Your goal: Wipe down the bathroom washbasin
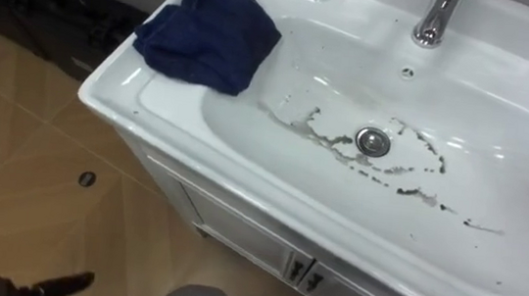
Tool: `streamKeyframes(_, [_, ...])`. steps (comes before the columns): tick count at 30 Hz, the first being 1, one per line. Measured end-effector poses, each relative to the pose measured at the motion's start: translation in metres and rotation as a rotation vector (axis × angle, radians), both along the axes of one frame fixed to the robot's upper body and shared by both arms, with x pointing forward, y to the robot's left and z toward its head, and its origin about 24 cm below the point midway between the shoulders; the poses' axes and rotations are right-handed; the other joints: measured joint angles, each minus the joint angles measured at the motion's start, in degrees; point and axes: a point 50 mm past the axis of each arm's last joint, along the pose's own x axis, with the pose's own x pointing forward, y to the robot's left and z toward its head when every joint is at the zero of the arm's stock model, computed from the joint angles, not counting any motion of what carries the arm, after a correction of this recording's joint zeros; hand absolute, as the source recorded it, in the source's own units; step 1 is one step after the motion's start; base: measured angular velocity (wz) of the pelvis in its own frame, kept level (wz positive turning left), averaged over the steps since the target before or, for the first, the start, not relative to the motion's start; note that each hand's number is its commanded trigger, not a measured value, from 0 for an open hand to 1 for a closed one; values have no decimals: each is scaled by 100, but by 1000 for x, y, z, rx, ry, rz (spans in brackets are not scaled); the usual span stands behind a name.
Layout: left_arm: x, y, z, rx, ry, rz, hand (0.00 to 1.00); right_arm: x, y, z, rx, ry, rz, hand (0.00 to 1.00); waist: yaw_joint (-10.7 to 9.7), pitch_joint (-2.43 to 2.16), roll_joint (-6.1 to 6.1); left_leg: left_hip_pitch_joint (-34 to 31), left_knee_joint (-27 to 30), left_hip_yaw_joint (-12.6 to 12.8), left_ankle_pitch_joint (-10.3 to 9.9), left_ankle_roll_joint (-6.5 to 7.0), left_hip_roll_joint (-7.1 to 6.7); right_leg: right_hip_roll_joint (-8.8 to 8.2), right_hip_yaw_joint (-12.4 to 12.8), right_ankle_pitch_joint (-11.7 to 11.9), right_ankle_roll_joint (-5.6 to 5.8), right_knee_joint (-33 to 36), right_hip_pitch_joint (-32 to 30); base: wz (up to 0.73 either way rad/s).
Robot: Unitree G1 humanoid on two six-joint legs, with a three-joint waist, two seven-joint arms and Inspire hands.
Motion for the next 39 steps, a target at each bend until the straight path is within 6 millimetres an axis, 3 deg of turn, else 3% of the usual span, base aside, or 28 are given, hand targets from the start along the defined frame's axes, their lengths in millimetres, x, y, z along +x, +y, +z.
streamKeyframes(5, [38,31,58,278,-255,70,0,-3,-4,1,-16,4,15,0,62,-9,47,-73,8,-28,26,5,-24,-9,-5,9,10,22,-69,-1])
streamKeyframes(10, [70,45,116,475,-502,124,0,-7,-4,1,-26,8,13,0,142,-7,61,-6,-21,-33,26,6,-34,-12,17,14,17,65,-44,-5])
streamKeyframes(15, [100,33,170,655,-685,19,0,-6,-5,1,-35,-2,19,0,127,-2,90,-44,29,-36,22,12,-30,-27,26,14,19,62,-53,0])
streamKeyframes(20, [109,17,206,767,-815,-52,0,-4,-7,2,-53,-16,28,0,63,-1,154,-23,57,-12,17,19,-23,-14,112,18,24,70,-54,-4])
streamKeyframes(23, [111,11,218,825,-847,-87,0,-2,-9,3,-61,-31,39,0,31,-14,198,71,-10,67,17,19,-4,-11,214,18,24,81,-41,-19])
streamKeyframes(28, [115,-7,241,901,-925,-175,0,2,-7,3,-59,-47,55,0,-142,-17,145,92,-41,88,18,18,0,-5,240,19,23,69,-33,-3])
streamKeyframes(29, [117,-12,243,912,-933,-213,0,3,-7,3,-59,-48,66,0,-199,8,107,108,-51,101,19,19,-1,-7,247,19,24,72,-23,-3])
streamKeyframes(36, [138,-48,235,966,-866,-472,0,14,-7,3,-60,-67,113,0,-481,55,118,117,-46,93,19,19,-4,-7,224,28,28,66,14,1])
streamKeyframes(37, [143,-56,230,974,-840,-528,0,15,-6,2,-61,-66,123,0,-536,74,75,118,-50,93,19,19,-4,-6,239,28,28,67,13,0])
streamKeyframes(39, [148,-64,221,983,-795,-600,0,18,-6,2,-60,-71,133,0,-589,64,86,119,-64,110,19,18,0,-4,274,28,28,67,-2,-9])
